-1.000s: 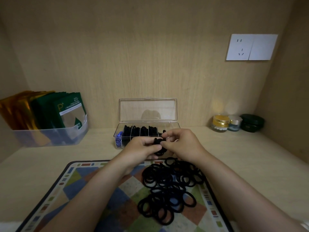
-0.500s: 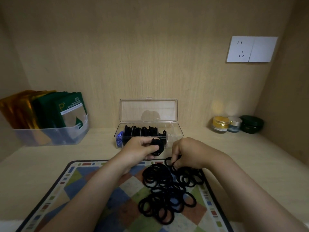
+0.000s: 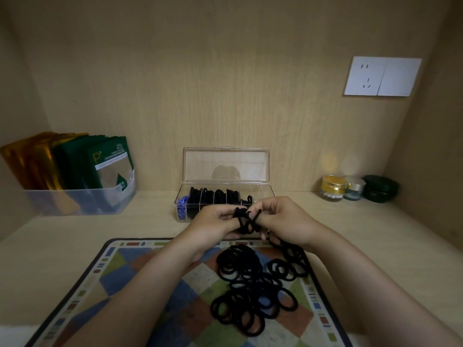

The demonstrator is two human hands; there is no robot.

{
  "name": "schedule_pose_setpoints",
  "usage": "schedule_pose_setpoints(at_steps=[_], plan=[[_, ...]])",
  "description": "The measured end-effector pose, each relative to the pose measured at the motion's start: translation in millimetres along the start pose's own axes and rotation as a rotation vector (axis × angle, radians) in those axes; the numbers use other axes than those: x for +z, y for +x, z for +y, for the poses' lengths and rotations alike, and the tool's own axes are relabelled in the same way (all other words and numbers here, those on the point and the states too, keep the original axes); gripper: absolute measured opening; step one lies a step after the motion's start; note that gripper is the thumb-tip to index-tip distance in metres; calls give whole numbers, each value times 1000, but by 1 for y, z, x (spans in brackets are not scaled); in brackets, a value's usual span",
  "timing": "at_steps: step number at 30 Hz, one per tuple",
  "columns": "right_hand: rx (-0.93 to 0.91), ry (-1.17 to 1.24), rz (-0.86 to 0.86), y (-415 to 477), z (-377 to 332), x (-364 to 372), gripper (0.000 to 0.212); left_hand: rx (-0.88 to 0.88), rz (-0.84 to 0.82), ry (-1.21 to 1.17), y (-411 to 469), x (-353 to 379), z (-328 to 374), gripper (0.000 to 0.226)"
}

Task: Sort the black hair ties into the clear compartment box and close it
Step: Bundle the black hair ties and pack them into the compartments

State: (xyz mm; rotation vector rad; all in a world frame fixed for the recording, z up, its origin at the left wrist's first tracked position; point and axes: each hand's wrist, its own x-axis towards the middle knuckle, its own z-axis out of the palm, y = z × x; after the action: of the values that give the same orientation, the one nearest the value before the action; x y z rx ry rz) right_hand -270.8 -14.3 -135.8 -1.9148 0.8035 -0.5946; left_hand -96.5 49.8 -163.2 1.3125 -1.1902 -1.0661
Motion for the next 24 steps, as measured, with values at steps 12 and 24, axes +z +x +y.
schedule_pose_setpoints(at_steps=[12,24], plan=[[-104,-372,300,11,13,8,6,-24,-15,-1,4,4,-5,41],[39,77,114,2,3,-2,37,60,-37,-11,-2,0,5,31]])
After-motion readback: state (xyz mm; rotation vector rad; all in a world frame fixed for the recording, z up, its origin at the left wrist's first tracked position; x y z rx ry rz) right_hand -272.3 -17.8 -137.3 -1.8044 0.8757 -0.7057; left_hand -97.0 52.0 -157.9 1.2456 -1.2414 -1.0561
